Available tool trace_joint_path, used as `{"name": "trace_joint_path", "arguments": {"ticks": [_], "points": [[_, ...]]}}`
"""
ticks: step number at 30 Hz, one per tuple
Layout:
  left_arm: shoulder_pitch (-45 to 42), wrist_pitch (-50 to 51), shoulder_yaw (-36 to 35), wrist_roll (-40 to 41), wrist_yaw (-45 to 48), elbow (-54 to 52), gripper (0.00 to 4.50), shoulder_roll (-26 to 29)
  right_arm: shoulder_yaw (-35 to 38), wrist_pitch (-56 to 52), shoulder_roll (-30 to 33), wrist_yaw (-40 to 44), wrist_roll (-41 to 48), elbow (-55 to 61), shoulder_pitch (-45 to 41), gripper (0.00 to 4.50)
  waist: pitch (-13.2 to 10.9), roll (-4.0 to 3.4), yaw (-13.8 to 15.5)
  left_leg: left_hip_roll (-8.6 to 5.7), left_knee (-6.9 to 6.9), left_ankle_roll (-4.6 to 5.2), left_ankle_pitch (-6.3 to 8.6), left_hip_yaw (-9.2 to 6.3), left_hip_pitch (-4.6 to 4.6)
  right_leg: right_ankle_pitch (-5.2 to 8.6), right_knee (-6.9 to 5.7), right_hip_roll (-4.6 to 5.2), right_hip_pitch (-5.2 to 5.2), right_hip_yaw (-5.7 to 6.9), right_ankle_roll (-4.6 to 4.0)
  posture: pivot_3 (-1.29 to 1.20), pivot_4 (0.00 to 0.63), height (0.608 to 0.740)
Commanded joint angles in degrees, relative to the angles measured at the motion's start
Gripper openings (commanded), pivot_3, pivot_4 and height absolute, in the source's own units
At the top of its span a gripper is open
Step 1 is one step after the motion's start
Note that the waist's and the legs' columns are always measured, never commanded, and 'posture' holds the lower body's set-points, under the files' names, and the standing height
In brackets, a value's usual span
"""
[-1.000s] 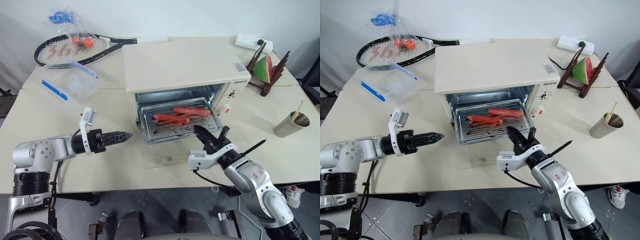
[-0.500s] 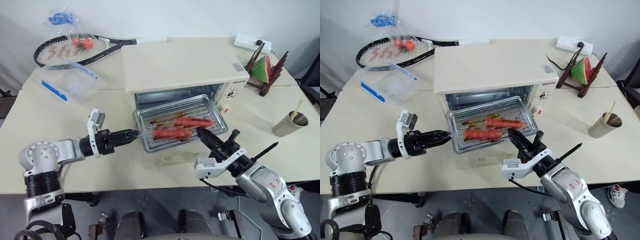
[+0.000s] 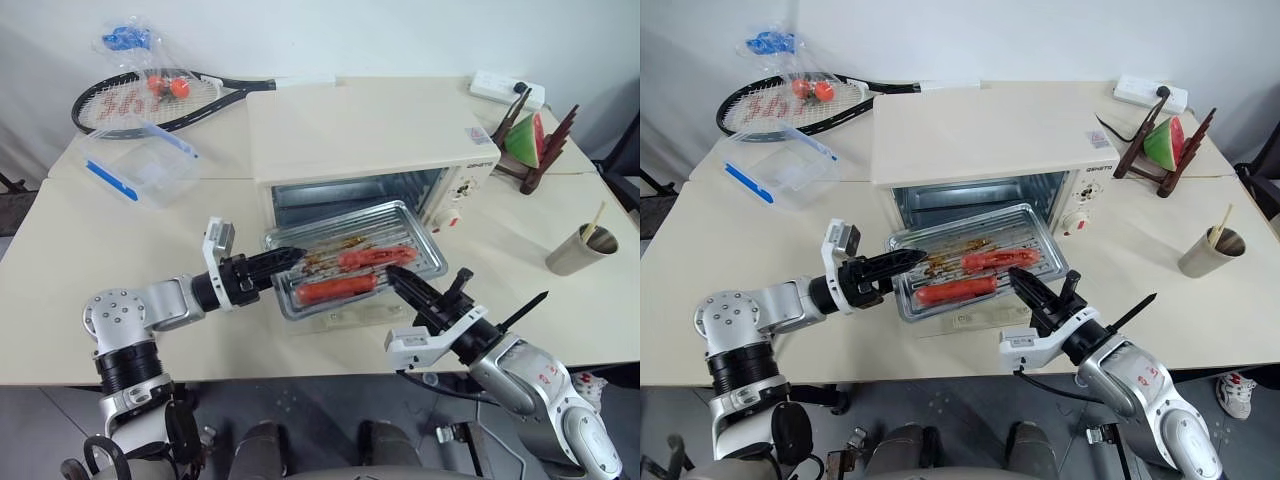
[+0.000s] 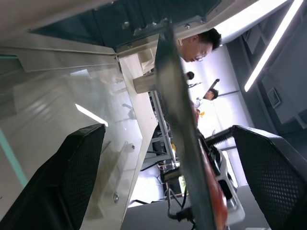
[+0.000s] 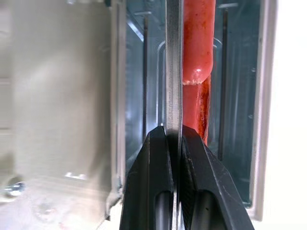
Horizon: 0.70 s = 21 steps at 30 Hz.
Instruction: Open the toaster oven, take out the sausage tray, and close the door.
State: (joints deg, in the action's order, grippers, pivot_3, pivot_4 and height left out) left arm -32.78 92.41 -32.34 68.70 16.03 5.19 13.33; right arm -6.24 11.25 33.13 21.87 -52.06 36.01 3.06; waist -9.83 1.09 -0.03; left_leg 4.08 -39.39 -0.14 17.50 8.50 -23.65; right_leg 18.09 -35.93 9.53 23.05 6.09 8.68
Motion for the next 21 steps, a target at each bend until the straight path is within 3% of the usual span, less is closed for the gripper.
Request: {"name": "trace_joint_path", "arguments": {"ticks": [1, 16, 21], "points": [[-1.2, -0.1, -0.7, 3.4, -1.4, 1.5, 4.11, 0.7, 2.1, 0.4, -0.4, -0.3, 1.5, 3.9, 0.1, 0.00, 0.0, 0.01, 0.0, 0.00, 0.08, 0.00, 0.00, 0.00, 0.19, 0.00, 0.05, 0.00, -0.18, 0.00, -0.01, 0.00, 0.150, 0.740], [-0.2, 0.1, 3.3, 12.2, -9.2, 4.8, 0.01, 2.9, 2.5, 0.3, -0.8, 1.9, 5.4, 3.5, -0.7, 0.00, 0.0, 0.02, 0.0, -0.01, 0.19, 0.00, 0.00, -0.02, 0.49, 0.01, 0.16, 0.00, -0.50, 0.00, -0.03, 0.00, 0.150, 0.740], [0.8, -0.1, 4.5, 17.4, -13.9, 5.6, 0.01, 3.7, 2.3, -0.6, -1.5, 3.3, 6.1, 3.5, -1.9, 0.00, 0.0, 0.02, 0.0, -0.01, 0.19, 0.00, 0.00, -0.02, 0.50, 0.01, 0.16, 0.00, -0.50, 0.00, -0.03, 0.00, 0.150, 0.740]]}}
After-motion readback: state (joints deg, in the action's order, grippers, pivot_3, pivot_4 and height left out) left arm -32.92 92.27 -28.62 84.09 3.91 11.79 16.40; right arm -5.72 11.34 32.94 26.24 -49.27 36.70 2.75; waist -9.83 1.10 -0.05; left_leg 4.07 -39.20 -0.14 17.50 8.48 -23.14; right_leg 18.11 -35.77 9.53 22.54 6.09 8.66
